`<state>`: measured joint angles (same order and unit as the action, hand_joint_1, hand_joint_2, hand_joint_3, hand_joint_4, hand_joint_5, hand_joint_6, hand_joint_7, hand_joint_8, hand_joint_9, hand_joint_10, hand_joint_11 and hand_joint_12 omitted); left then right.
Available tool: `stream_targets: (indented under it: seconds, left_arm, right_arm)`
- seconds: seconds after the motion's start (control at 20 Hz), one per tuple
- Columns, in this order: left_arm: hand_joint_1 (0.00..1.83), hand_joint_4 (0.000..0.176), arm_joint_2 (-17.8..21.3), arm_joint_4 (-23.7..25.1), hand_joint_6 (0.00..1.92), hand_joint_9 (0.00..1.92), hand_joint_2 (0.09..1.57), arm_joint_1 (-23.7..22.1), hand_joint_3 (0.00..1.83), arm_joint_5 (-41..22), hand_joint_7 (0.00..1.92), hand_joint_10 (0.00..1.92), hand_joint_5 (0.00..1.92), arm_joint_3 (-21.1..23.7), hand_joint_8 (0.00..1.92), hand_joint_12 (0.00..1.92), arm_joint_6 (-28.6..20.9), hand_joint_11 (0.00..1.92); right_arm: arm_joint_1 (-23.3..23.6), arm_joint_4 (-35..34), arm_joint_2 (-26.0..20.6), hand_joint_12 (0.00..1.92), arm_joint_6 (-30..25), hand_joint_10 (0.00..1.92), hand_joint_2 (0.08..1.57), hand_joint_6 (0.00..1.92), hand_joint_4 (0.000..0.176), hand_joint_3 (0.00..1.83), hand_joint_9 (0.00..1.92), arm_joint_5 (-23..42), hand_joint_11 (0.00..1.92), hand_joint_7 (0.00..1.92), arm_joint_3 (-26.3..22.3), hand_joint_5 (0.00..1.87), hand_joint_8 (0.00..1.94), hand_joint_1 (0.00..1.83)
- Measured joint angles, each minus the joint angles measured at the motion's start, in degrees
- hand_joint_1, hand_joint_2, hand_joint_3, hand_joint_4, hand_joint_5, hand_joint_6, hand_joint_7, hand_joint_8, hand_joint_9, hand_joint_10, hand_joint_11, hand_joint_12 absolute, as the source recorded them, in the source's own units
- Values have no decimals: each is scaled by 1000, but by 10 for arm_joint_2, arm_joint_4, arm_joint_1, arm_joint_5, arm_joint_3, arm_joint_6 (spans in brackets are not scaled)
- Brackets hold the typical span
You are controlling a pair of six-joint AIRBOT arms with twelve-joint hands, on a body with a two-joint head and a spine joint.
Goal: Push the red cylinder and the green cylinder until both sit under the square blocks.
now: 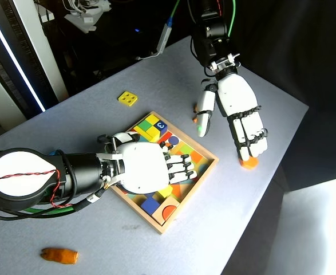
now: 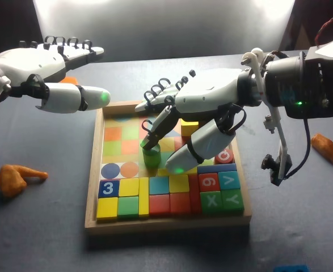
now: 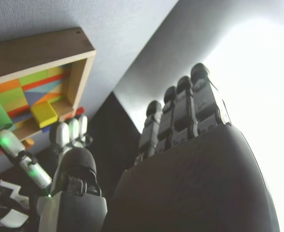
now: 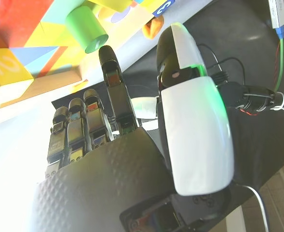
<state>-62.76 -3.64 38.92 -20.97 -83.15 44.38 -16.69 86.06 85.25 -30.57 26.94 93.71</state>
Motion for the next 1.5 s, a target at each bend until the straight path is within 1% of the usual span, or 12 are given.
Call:
stream_targets:
  seconds: [0.15, 0.3, 0.45, 0.55, 0.6, 0.65, 1.05, 1.1, 1.3, 1.4, 1.45, 1.5]
  left_arm:
    - [0, 71, 0, 0, 0, 0, 1159, 0, 0, 0, 0, 0, 0, 0, 0, 44, 0, 75]
    - [0, 94, 0, 0, 1, 0, 1158, -1, 0, 0, 0, 0, 3, 0, 0, 2, 0, 0]
    - [0, 135, 0, 0, 3, 0, 1084, -1, 0, 0, 0, 0, 13, 0, 0, 15, 0, 17]
    - [0, 142, 0, 0, 2, 0, 1083, -1, 0, 0, 0, 0, 12, 0, 0, 15, 0, 14]
    - [0, 123, 0, 0, 2, 0, 1095, -1, 0, 0, 0, 0, 12, 0, 0, 24, 0, 27]
    - [0, 123, 0, 0, 2, 0, 1095, -1, 0, 0, 0, 0, 12, 0, 0, 24, 0, 27]
    - [0, 143, 0, 0, 0, 0, 1078, 0, 0, 3, 0, 0, 7, 0, 0, 24, 0, 29]
    - [0, 126, 0, 0, 0, 0, 1083, 0, 0, 4, 0, 0, 6, -1, 0, 26, 1, 28]
    - [0, 122, 0, 0, 2, 0, 1096, 1, 7, 6, 0, 0, 6, -1, 0, 43, 2, 36]
    - [0, 96, 0, 0, 0, 0, 1102, 2, 6, 7, 0, 0, 1, -1, 0, 58, 2, 49]
    - [0, 86, 0, 0, 5, 0, 1123, 2, 0, 7, 0, 0, 5, -1, 0, 238, 2, 9]
    - [0, 86, 0, 0, 5, 0, 1123, 2, 0, 7, 0, 0, 5, -1, 0, 238, 2, 9]
  right_arm:
    - [0, 0, 0, 0, 0, 0, 1084, 1, 176, 0, 0, 0, 0, 1, 0, 561, 0, 249]
    - [-4, -2, 0, 0, -2, 0, 1084, 4, 176, 0, 0, 0, 1, 11, 0, 572, 3, 267]
    - [-8, -5, 1, 11, -5, 0, 1083, 3, 176, 0, 0, 0, 22, 16, 0, 563, 5, 282]
    - [-8, -5, 1, 14, -5, 0, 1081, 2, 176, 0, 0, 0, 27, 21, 0, 563, 7, 281]
    - [-8, -5, 1, 13, -5, 0, 1084, 0, 176, 0, 0, 0, 20, 13, 0, 552, 2, 278]
    - [-8, -5, 1, 13, -5, 0, 1084, 0, 176, 0, 0, 0, 20, 13, 0, 552, 2, 278]
    - [-8, 8, 0, 0, -21, 0, 1088, 6, 176, 1, 0, 10, 0, 5, 3, 561, 2, 260]
    - [-8, 10, -1, 0, -23, 0, 1091, 5, 176, 2, 0, 12, 0, 4, 3, 562, 1, 239]
    - [-8, 16, -4, 0, -31, 0, 1099, 0, 176, 4, 0, 19, 0, 0, 3, 554, 0, 231]
    - [-8, 18, -5, 0, -32, 0, 1092, 9, 176, 0, 0, 20, 0, 2, 3, 578, 0, 268]
    - [-8, 19, -6, 0, -33, 0, 1096, 7, 176, 1, 0, 21, 0, 1, 3, 576, 0, 273]
    - [-8, 20, -7, 0, -35, 0, 1096, 7, 176, 1, 0, 21, 0, 1, 3, 576, 0, 273]
